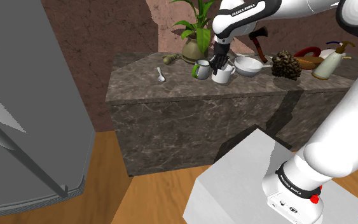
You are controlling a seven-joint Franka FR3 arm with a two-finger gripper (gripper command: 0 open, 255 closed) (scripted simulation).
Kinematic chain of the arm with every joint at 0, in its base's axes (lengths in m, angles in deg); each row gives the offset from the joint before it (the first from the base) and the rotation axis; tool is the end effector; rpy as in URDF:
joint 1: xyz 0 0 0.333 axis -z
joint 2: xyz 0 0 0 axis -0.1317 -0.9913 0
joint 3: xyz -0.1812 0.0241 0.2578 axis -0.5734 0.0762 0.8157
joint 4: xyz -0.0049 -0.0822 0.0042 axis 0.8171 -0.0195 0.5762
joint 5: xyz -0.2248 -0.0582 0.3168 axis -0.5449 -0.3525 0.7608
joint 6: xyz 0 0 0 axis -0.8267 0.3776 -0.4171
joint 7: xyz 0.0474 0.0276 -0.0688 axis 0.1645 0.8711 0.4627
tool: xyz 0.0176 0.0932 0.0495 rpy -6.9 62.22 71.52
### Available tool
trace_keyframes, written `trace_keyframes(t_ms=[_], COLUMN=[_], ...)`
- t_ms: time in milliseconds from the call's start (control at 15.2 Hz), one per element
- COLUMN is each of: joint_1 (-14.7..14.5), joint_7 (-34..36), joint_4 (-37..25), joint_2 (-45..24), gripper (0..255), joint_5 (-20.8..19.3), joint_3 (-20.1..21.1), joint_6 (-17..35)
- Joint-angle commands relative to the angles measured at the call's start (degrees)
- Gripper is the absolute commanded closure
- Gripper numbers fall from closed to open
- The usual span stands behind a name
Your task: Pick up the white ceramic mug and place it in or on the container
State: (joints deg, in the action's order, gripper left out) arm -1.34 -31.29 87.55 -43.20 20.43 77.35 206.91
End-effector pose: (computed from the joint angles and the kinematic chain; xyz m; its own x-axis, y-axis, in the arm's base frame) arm 0.5671 -0.1392 0.4037 0.9946 -0.1019 -0.0220 -0.1007 -0.9937 0.0485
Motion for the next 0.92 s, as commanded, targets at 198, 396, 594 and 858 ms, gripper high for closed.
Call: trace_keyframes(t_ms=[198, 396, 594, 858], joint_1=[0.02, -0.01, -0.03, -0.05], joint_7=[-0.17, -0.21, -0.26, -0.34], joint_4=[-2.44, -3.97, -5.62, -8.0], joint_2=[1.3, 1.95, 2.51, 3.08], gripper=[255, 255, 255, 255], joint_5=[-0.11, -0.16, -0.21, -0.24], joint_3=[-0.06, -0.05, -0.05, -0.04], joint_6=[-3.74, -5.92, -8.11, -11.07])
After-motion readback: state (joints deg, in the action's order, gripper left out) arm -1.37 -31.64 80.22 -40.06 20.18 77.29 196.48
